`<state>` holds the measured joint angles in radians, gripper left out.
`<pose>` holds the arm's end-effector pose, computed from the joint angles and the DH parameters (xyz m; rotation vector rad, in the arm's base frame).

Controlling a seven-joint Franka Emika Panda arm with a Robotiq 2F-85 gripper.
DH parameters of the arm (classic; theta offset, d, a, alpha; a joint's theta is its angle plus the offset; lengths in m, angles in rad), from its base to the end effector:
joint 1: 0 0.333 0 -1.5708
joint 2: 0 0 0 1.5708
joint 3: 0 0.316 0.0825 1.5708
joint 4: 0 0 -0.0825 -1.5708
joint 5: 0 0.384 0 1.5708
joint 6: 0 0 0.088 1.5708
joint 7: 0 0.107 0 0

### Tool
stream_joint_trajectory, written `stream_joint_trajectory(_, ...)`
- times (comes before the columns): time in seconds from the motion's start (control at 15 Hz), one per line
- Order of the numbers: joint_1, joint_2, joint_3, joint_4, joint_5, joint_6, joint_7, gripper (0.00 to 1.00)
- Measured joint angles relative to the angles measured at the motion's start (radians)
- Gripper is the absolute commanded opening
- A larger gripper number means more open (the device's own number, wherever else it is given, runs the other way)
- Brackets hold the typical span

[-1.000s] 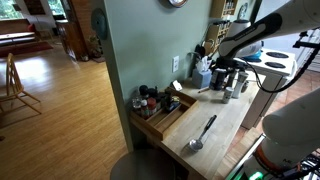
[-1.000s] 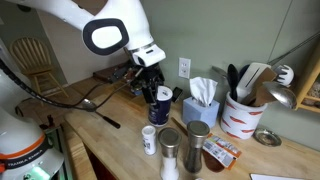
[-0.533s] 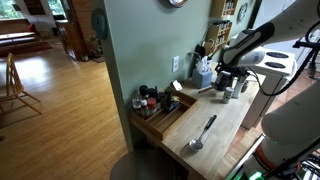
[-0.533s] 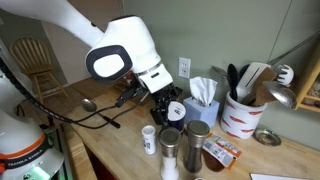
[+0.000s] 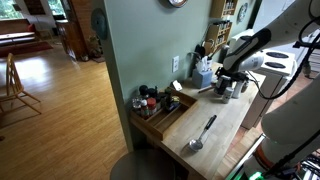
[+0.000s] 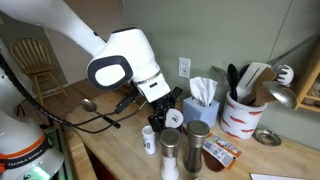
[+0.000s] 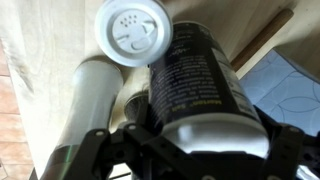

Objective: Remove the black bottle from the box

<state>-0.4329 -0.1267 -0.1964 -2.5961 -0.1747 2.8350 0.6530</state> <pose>0.3819 -0.2662 0.3379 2.5666 -1.6242 0.5598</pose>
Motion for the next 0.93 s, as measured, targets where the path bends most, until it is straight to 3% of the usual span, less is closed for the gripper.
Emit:
stream_joint_trajectory(0.53,0.0,-0.036,0.017,-0.005,-0.049,0.005,0.008,1.0)
stream_joint_trajectory(0.8,-0.04,-0.083,0.049,-0.005,-0.19,-0.034,0.063,1.0)
stream_joint_trajectory(0.93,-0.061,-0.127,0.07,-0.005,-0.259,-0.117,0.084,1.0)
